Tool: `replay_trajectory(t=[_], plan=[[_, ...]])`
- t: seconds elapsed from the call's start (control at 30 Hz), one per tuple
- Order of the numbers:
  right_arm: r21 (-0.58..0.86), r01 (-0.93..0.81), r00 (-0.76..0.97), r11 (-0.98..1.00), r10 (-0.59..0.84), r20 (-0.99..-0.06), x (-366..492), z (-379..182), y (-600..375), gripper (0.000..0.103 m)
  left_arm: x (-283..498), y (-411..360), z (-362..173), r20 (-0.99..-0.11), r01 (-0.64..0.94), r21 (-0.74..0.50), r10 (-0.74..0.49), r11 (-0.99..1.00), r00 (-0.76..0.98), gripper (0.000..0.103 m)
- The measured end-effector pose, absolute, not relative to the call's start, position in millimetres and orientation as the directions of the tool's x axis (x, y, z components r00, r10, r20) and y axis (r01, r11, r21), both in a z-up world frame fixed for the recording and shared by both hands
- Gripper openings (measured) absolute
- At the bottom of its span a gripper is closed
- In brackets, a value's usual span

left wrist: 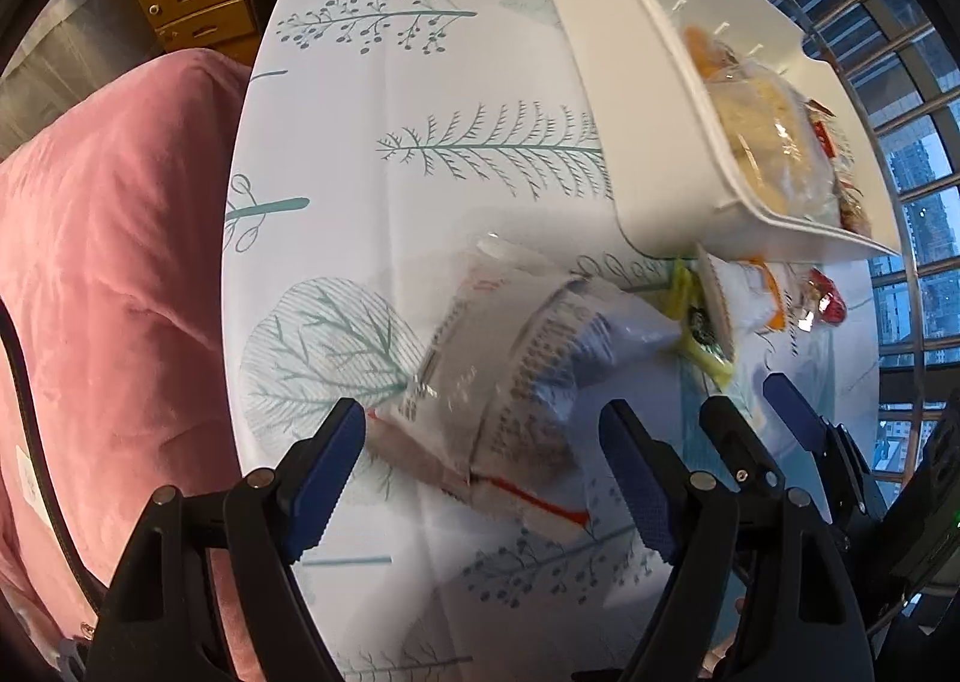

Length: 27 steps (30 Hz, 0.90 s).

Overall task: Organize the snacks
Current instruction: 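Grasp the white chip bag with the left tool while the right tool grasps the green packet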

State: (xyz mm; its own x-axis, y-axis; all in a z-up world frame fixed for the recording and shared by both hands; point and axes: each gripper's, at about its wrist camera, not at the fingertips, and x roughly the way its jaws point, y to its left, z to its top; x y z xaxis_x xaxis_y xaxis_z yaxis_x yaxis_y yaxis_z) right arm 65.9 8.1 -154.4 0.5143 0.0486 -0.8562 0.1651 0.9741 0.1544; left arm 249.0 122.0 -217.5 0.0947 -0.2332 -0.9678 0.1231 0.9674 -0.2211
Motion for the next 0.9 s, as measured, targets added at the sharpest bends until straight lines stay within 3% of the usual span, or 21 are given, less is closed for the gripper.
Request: replay_trajectory(t=[0.3,0.53,0.9], plan=[[0.092,0.124,0.520,0.988,0.014,-0.854,83,-173,17,0.074,262,108,-235,-0.972,0.152,-0.214,-0.227,0.965,0.069,0.079],[0.022,0.070,0.548,0.997,-0.020,-0.836,87,-176,26,0.074,268,101,-244,-0.968,0.151,-0.238,-0.247,0.959,0.046,0.061],[-0.047,0.043,0.565,0.998,-0.063,-0.822,92,-178,32,0.073,270,96,-244,-0.967,0.166,-0.240,-0.252,0.956,0.050,0.054]])
